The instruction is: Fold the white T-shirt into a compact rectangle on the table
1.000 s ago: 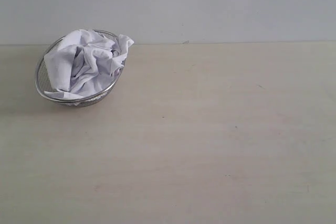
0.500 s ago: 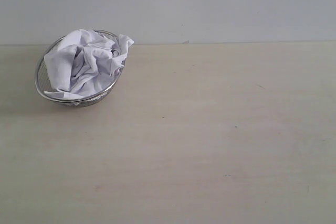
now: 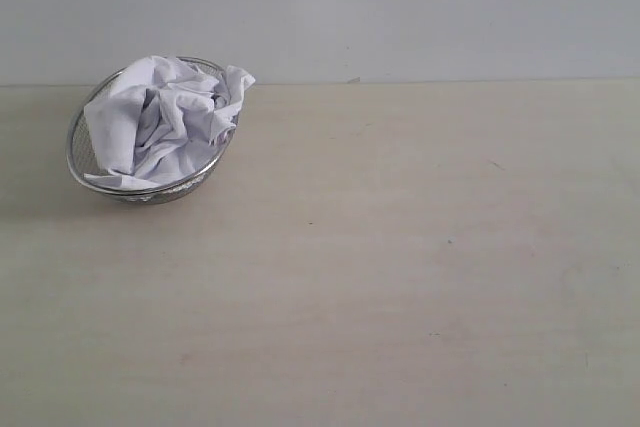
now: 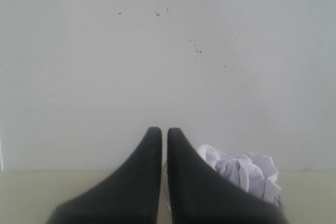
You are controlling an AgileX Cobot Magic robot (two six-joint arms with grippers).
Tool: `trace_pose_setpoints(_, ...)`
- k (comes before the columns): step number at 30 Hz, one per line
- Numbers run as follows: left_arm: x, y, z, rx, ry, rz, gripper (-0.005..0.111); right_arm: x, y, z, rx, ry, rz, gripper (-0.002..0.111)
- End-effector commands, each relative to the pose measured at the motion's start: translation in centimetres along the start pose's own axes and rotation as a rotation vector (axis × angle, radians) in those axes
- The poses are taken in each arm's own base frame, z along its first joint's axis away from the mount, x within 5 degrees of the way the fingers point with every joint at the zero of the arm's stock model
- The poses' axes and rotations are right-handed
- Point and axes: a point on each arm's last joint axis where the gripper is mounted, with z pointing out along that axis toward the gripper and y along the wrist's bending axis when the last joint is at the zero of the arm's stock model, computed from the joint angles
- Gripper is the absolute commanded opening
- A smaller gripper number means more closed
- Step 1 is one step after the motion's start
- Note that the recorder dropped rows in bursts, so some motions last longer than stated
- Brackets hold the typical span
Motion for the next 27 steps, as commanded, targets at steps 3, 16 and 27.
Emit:
trace_pose_setpoints(3,-1.6,-0.1,0.5,0.015,-0.024,0.042,0.004,-0.1,0.0,0.0,0.001,-0.016,-0.004,0.0)
trace_pose_setpoints(16,-4.8,-0.1,8.6,0.002,0.302,-0.052,0.004,-0.1,0.0,0.0,0.001,-0.016,-0.004,0.0)
trace_pose_setpoints(27,-4.9,-0.2,10.8,0.01,0.27,-0.054,0.004,-0.1,0.0,0.0,0.001,-0.016,-0.004,0.0)
